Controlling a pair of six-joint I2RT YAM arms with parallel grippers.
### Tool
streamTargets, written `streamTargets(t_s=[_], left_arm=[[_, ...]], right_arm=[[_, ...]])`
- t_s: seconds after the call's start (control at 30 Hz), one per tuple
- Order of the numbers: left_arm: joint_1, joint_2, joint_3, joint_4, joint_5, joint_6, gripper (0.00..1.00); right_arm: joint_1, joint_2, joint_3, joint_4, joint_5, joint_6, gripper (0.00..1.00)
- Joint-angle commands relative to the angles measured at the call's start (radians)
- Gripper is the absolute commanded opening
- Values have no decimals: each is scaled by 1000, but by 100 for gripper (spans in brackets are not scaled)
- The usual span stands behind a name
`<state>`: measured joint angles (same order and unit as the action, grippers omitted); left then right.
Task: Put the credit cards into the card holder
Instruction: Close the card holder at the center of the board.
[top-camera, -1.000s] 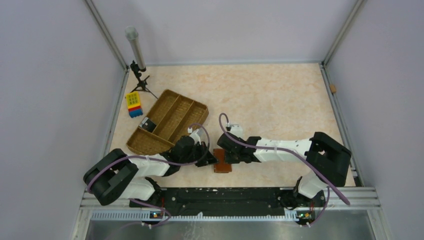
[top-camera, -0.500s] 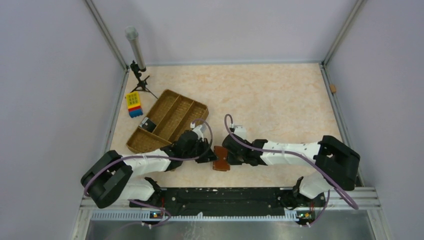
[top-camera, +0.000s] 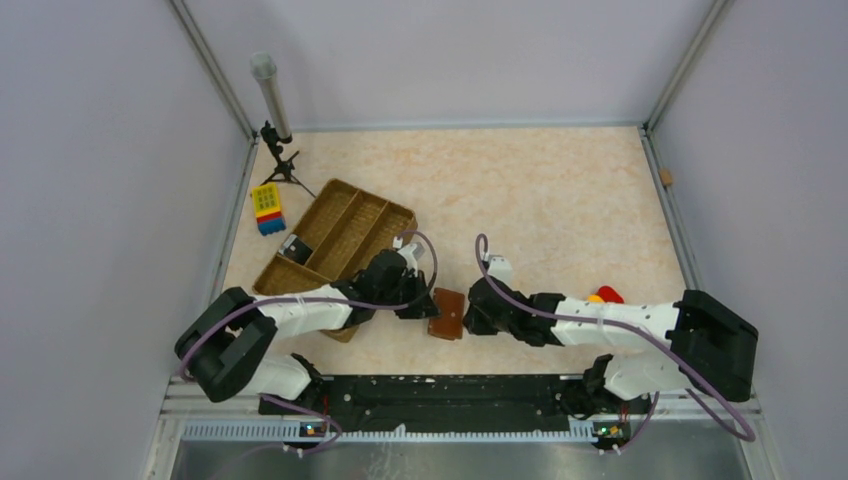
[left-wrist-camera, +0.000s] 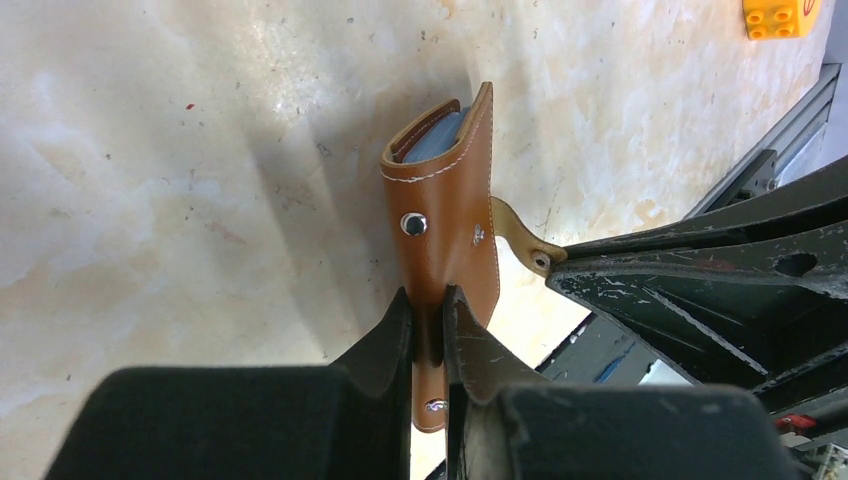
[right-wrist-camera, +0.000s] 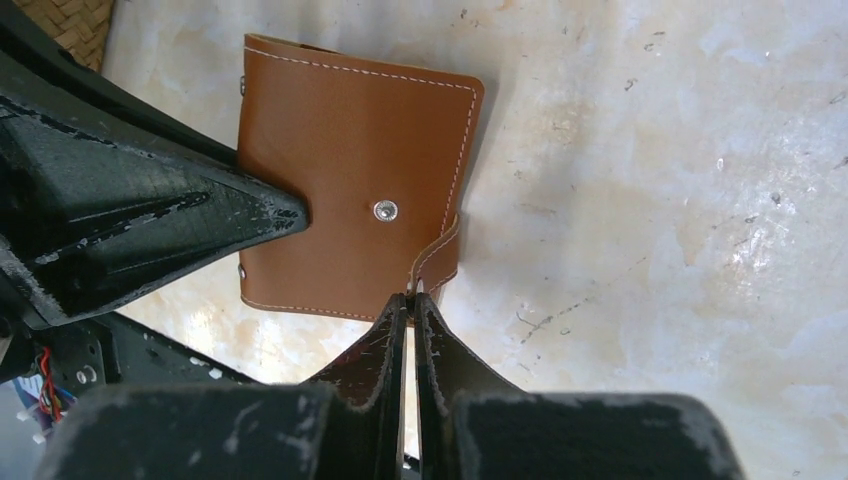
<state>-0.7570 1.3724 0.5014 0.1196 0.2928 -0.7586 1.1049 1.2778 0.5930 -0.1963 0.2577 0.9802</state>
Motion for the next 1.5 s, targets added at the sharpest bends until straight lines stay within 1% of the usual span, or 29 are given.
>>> streamTargets(t_s=[0.0, 0.17, 0.23, 0.77, 1.13, 1.47], left_arm=[[4, 53, -7, -115, -92, 97, 0], [2, 64, 4, -115, -84, 114, 0], [2, 68, 6, -142, -81, 120, 0], [-2, 89, 23, -156, -53, 166, 0], [-4, 95, 29, -164, -57, 163, 0], [-8, 104, 32, -161, -44, 166, 0]], right_arm=[[-1, -14, -9, 93, 2, -27, 0], [-4, -11, -23, 160, 4, -37, 0], [-4, -10, -26, 177, 8, -43, 0], [-12, 93, 6, 250, 30, -74, 0], [-14, 51, -3, 241, 94, -72, 0], [-19, 62, -5, 278, 83, -81, 0]])
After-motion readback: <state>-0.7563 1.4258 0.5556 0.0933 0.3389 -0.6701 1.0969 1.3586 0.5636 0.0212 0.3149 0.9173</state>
